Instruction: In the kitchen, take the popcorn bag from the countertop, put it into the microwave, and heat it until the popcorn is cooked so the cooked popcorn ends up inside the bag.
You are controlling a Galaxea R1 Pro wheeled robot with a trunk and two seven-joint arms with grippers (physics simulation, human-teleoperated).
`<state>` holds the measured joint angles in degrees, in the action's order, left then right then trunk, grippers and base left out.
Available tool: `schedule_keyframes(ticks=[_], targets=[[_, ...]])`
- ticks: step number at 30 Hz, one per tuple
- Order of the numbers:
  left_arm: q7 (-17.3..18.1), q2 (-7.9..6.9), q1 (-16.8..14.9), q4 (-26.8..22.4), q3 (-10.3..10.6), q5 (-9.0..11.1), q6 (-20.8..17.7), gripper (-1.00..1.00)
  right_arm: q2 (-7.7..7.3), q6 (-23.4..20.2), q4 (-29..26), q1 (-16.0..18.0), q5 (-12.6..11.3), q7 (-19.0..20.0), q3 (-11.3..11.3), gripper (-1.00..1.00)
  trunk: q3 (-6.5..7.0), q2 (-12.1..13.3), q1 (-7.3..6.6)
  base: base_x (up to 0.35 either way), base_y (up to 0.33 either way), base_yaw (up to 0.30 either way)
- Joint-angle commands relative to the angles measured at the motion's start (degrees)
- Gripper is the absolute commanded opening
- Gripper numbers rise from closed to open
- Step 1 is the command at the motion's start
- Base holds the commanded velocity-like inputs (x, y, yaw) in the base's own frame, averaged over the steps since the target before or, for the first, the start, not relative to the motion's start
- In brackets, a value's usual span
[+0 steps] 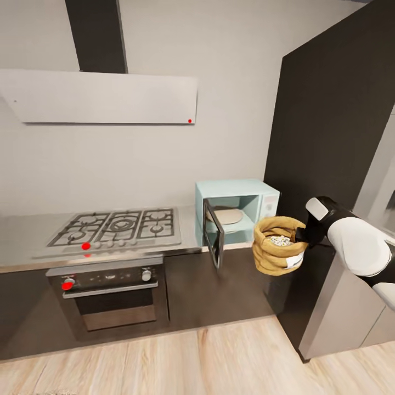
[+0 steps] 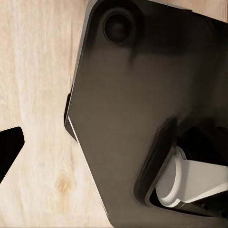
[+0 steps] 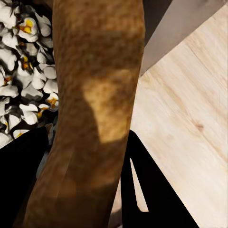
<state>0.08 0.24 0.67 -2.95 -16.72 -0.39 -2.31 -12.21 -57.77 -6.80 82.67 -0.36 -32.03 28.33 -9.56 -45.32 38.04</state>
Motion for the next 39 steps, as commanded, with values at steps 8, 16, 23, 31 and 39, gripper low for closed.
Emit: schedule_keyframes(ticks=[8,16,23,31,39], targets=[[0.01,0.03,0.03,-0.21,-0.24,-0.05,-0.2,1.0,-0.01,-0.15,-0.05,0.03,-0.08,-0.32,0.32,-1.0,-0.07,-0.06,0.04,0.18,-0.269,0.271],[0.01,0.03,0.03,-0.21,-0.24,-0.05,-0.19,1.0,-0.01,-0.15,-0.05,0.03,-0.08,-0.32,0.32,-1.0,-0.07,-0.06,0.04,0.107,-0.266,0.265],[0.01,0.03,0.03,-0.21,-0.24,-0.05,-0.21,1.0,-0.01,-0.15,-0.05,0.03,-0.08,-0.32,0.32,-1.0,-0.07,-0.06,0.04,0.011,-0.076,0.265],[0.01,0.03,0.03,-0.2,-0.24,-0.05,-0.21,1.0,-0.01,-0.2,0.03,0.03,-0.07,-0.32,0.32,-1.0,-0.07,-0.06,0.04,0.057,-0.265,0.264],[0.01,0.03,0.03,-0.21,-0.24,-0.05,-0.24,1.0,-0.01,-0.21,0.08,0.03,-0.03,-0.32,0.32,-1.0,-0.07,-0.06,0.04,0.058,-0.293,0.187]])
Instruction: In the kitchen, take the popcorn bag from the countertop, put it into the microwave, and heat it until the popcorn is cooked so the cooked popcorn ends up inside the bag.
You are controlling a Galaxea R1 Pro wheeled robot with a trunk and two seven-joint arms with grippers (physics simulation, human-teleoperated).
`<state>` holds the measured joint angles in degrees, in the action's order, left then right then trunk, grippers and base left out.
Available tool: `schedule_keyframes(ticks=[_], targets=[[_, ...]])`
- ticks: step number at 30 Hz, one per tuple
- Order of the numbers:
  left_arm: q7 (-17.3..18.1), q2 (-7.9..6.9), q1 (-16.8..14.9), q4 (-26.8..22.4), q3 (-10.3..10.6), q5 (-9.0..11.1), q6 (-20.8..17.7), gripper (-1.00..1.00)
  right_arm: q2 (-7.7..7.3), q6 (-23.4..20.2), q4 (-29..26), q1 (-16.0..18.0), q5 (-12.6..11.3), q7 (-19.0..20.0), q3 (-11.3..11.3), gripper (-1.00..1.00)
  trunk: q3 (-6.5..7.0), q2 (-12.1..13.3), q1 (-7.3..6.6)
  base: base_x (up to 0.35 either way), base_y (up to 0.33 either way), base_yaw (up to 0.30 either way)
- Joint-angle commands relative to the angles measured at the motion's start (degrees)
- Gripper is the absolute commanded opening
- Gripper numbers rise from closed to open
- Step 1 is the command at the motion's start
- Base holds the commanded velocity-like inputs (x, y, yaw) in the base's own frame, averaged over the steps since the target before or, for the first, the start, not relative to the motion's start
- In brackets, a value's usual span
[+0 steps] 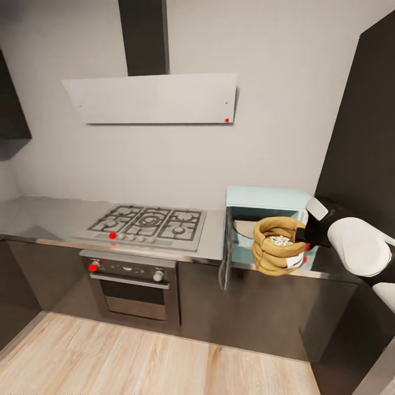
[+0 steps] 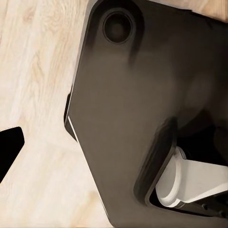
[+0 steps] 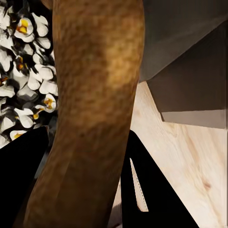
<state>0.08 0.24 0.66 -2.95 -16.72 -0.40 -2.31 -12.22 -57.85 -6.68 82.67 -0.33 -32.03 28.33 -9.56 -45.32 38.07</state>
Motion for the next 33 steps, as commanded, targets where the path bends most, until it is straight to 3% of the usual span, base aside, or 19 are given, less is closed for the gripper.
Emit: schedule_keyframes(ticks=[1,6,14,26,33], targets=[[0.01,0.03,0.04,-0.21,-0.24,-0.04,-0.23,1.0,0.0,-0.12,-0.02,0.03,-0.04,-0.31,0.33,-1.0,-0.07,-0.06,0.01,0.006,-0.293,0.02],[0.01,0.03,0.04,-0.21,-0.24,-0.04,-0.21,1.0,0.0,-0.1,0.05,0.03,-0.02,-0.31,0.33,-1.0,-0.07,-0.06,0.01,0.001,-0.238,0.005],[0.01,-0.12,0.04,-0.21,-0.43,-0.04,-0.16,1.0,0.0,-0.07,1.14,0.03,-0.02,-0.23,0.33,-1.0,-0.07,-0.06,0.01,0.0,-0.018,0.0],[0.01,-0.15,0.04,-0.22,-0.53,-0.04,-0.15,1.0,0.0,0.43,6.45,-0.05,-0.02,0.2,0.26,-1.0,-0.07,-0.06,0.01,0.026,0.087,0.0],[0.01,-0.15,0.04,-0.19,-0.35,-0.02,-0.15,1.0,0.0,0.46,6.76,-0.06,-0.02,0.21,0.32,-1.0,-0.07,-0.06,0.01,0.115,0.047,0.0]])
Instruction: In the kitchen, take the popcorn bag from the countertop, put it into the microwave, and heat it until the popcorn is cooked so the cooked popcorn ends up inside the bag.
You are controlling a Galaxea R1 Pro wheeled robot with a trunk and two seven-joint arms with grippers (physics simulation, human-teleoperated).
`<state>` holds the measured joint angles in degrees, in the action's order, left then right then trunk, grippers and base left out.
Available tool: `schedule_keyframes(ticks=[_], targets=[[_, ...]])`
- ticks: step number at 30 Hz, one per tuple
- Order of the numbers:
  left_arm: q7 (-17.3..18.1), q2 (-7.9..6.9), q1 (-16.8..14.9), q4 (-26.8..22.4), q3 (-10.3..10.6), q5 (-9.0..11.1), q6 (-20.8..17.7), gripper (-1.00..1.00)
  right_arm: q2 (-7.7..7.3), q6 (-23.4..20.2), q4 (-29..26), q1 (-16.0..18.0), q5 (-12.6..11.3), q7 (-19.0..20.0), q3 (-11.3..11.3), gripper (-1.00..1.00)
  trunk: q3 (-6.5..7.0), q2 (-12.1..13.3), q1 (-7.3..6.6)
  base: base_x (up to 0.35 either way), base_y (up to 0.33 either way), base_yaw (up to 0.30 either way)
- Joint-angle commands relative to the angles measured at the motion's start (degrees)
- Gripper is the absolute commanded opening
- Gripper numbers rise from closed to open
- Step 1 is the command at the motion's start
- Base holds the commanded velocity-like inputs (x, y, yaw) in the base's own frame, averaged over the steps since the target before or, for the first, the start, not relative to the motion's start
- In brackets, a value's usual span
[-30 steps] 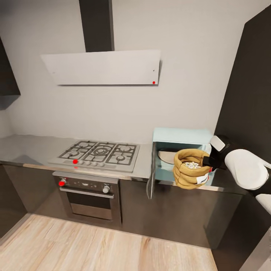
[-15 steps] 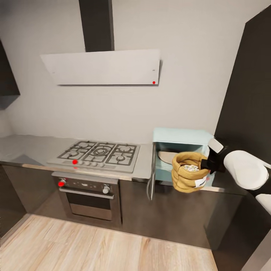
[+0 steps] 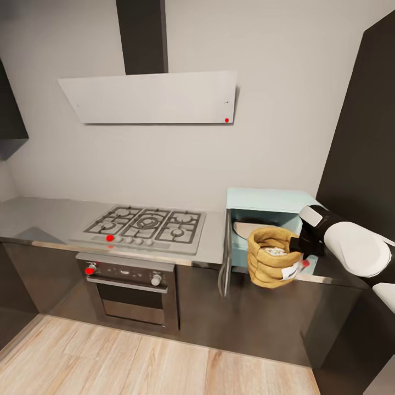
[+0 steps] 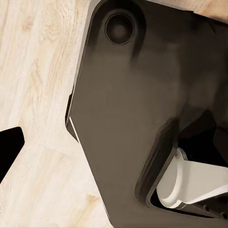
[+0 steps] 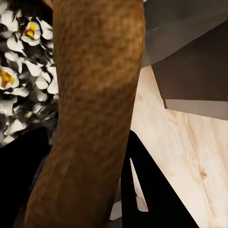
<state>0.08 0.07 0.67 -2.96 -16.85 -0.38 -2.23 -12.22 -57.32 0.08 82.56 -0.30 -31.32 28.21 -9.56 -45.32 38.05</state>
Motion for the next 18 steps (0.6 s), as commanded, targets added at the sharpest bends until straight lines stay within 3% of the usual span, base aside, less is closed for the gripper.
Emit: schedule_keyframes(ticks=[1,18], targets=[[0.01,0.02,0.03,-0.17,-0.21,-0.05,-0.23,1.0,0.0,-0.07,0.01,0.06,-0.05,-0.52,0.44,-1.0,-0.07,-0.06,0.04,0.141,0.061,0.0],[0.01,0.02,0.03,-0.17,-0.2,-0.06,-0.23,1.0,0.0,0.23,0.01,0.06,-0.05,-1.43,0.35,-1.0,-0.07,-0.06,0.04,0.009,0.004,0.0]])
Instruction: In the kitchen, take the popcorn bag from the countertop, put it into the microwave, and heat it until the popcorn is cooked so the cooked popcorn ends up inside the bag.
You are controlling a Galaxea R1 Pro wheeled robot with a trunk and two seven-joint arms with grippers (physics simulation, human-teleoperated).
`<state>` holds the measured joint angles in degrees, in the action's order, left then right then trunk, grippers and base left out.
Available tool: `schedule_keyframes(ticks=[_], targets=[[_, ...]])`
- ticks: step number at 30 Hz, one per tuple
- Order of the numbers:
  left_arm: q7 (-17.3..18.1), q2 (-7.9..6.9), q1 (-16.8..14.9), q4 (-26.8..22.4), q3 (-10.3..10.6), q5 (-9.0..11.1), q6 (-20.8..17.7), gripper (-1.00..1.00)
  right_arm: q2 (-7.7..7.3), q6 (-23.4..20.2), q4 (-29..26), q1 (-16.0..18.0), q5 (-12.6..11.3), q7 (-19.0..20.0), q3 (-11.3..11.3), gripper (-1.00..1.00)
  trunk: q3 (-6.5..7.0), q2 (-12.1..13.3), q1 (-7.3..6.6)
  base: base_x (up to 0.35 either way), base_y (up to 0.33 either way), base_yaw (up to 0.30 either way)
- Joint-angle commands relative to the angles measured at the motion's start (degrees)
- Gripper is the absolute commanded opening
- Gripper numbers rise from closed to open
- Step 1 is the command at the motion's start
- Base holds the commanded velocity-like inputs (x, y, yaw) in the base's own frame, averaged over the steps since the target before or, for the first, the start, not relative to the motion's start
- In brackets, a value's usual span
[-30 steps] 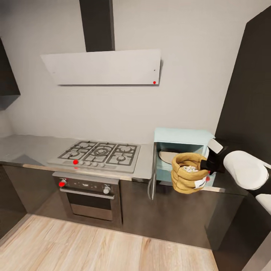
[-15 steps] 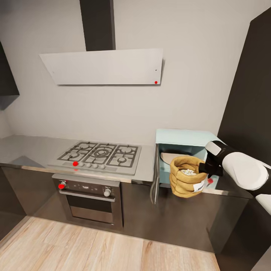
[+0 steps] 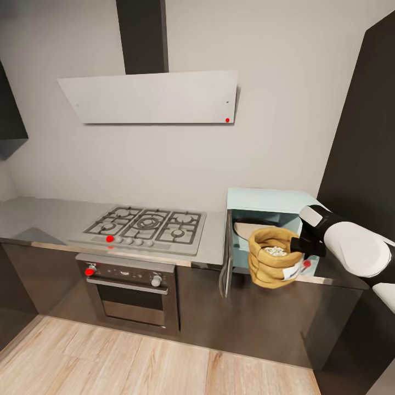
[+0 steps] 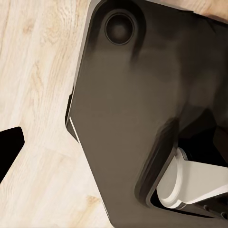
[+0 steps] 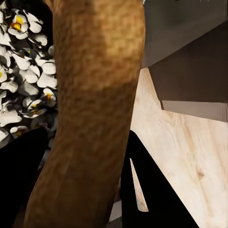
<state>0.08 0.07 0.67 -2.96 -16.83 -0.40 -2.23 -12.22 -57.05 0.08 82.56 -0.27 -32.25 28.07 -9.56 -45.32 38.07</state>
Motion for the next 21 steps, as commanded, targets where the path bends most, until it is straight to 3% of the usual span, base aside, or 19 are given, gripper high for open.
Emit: schedule_keyframes(ticks=[1,6,8,11,14,21], targets=[[0.01,0.02,0.03,-0.19,-0.22,-0.04,-0.23,1.0,0.0,0.28,0.01,0.04,-0.08,-1.03,0.5,-1.0,-0.07,-0.06,0.01,0.0,0.0,0.0],[0.01,0.02,0.03,-0.2,-0.22,-0.04,-0.23,1.0,0.0,6.43,0.01,0.05,-0.14,-5.5,1.09,-1.0,-0.07,-0.06,0.01,0.0,0.0,0.0],[0.01,0.02,0.03,-0.18,-0.22,-0.04,-0.23,1.0,0.06,8.12,0.01,0.05,-0.16,-8.38,4.51,-1.0,-0.07,-0.06,0.01,0.0,0.0,0.0],[0.01,0.02,0.03,-0.2,-0.22,-0.04,-0.23,1.0,0.48,10.31,0.01,0.04,-0.21,-15.9,13.79,-1.0,-0.07,-0.06,0.01,0.0,0.0,0.0],[0.01,0.02,0.03,-0.2,-0.22,-0.04,-0.23,1.0,1.22,10.84,0.01,0.04,-0.31,-20.13,17.9,-1.0,-0.07,-0.06,0.01,0.0,0.0,0.0],[0.01,0.02,0.03,-0.2,-0.22,-0.04,-0.23,1.0,1.75,14.42,0.01,0.05,-0.26,-22.42,24.85,-1.0,-0.07,-0.06,0.01,0.0,0.0,0.0]])
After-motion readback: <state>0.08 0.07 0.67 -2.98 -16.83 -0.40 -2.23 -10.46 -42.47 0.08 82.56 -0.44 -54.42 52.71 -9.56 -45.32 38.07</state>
